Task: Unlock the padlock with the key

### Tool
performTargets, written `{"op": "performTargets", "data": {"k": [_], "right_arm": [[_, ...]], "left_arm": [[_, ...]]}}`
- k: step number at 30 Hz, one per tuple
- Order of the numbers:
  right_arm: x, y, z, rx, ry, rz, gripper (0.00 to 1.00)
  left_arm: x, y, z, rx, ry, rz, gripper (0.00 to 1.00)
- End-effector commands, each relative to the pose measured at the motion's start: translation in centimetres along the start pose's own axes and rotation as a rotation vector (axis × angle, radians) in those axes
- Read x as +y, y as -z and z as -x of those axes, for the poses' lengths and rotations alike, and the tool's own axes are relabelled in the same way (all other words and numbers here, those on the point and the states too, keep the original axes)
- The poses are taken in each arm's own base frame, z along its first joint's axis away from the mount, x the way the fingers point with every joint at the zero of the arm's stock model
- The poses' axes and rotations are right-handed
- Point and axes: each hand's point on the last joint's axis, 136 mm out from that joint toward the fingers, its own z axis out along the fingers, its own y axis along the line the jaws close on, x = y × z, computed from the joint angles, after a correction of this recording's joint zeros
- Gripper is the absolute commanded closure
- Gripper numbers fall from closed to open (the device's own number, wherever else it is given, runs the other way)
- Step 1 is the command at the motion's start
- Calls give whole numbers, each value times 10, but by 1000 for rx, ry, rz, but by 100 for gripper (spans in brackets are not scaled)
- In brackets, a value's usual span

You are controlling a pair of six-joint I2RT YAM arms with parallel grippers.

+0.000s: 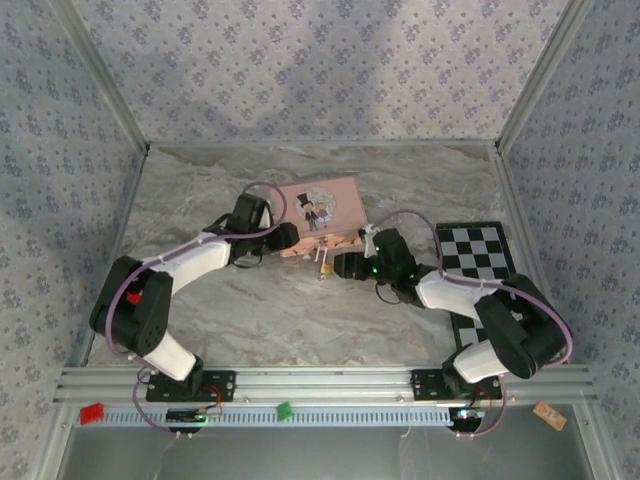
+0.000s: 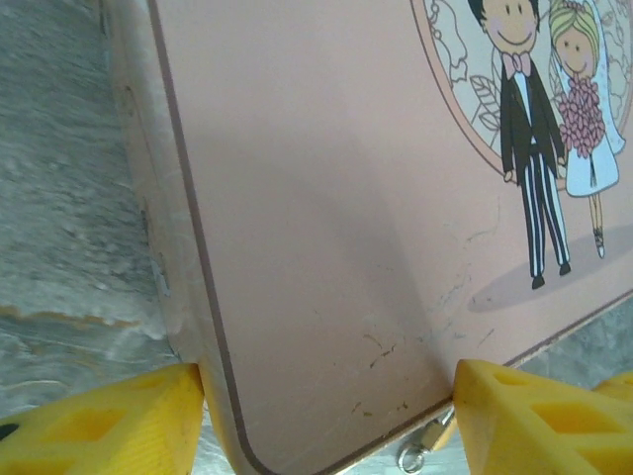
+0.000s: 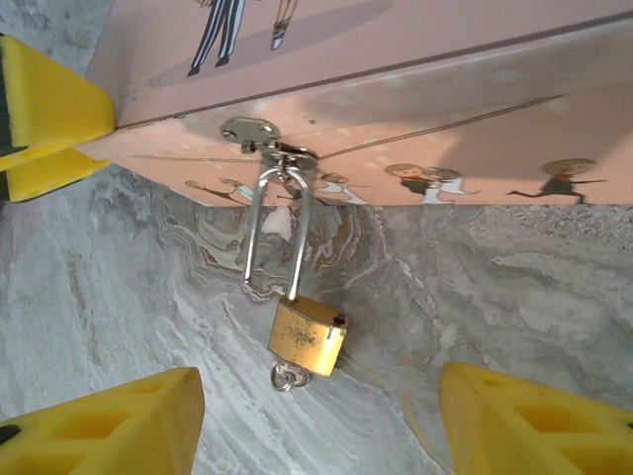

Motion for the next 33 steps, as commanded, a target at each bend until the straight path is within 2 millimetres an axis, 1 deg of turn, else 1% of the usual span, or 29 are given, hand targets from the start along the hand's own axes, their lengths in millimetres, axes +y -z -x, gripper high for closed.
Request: {"op": "performTargets", "data": {"k": [1, 3, 6, 10, 13, 17, 24, 28, 33], "right_arm": [[-5, -4, -3, 84, 43, 12, 38], [-8, -6, 0, 88, 31, 21, 39], [-8, -12, 1, 85, 5, 38, 42], [-15, -19, 3, 36, -99, 44, 43], [-13, -26, 8, -19, -173, 92, 45], [-8, -39, 9, -20, -238, 157, 47], [-11, -54, 5, -22, -284, 192, 52], [-12, -58, 4, -23, -288, 204, 56], [-10, -60, 9, -49, -298, 226, 59]], "left_arm": [[-9, 1, -10, 13, 18, -32, 33], [-10, 2, -11, 7, 26, -40, 32], [-13, 2, -12, 8, 26, -48, 32], [-14, 2, -12, 10, 26, -47, 32], [-14, 1, -14, 7, 32, -48, 33], [-14, 1, -16, 6, 41, -54, 32], [-16, 0, -18, 9, 53, -65, 32], [-14, -2, -22, 20, 53, -63, 32], [-16, -3, -22, 23, 58, -67, 32]]}}
